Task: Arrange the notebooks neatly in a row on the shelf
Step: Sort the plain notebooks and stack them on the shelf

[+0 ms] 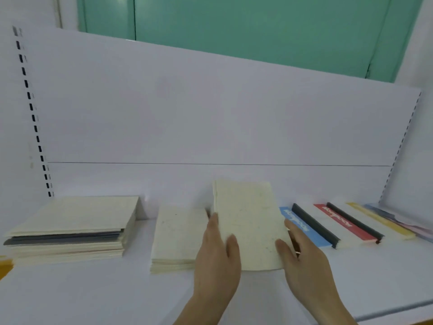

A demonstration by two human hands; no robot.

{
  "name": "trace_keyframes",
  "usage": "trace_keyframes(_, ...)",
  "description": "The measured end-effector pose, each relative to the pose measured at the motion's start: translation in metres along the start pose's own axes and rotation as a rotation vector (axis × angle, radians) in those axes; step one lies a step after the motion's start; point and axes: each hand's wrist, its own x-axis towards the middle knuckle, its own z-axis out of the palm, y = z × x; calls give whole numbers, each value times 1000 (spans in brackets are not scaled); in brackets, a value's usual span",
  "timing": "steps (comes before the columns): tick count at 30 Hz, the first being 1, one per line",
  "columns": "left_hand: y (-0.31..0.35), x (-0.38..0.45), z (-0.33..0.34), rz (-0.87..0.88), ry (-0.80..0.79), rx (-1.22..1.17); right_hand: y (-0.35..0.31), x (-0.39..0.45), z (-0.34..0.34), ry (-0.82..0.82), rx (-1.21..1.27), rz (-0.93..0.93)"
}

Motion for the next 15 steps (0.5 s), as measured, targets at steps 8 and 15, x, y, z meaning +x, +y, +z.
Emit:
trace_keyframes(8, -5, 32, 50, -48, 2, 515, 49, 61, 0, -140, -64, -121)
trace_keyframes(15, -13, 50, 58, -82, -102, 904, 66, 85, 22, -188, -215, -187)
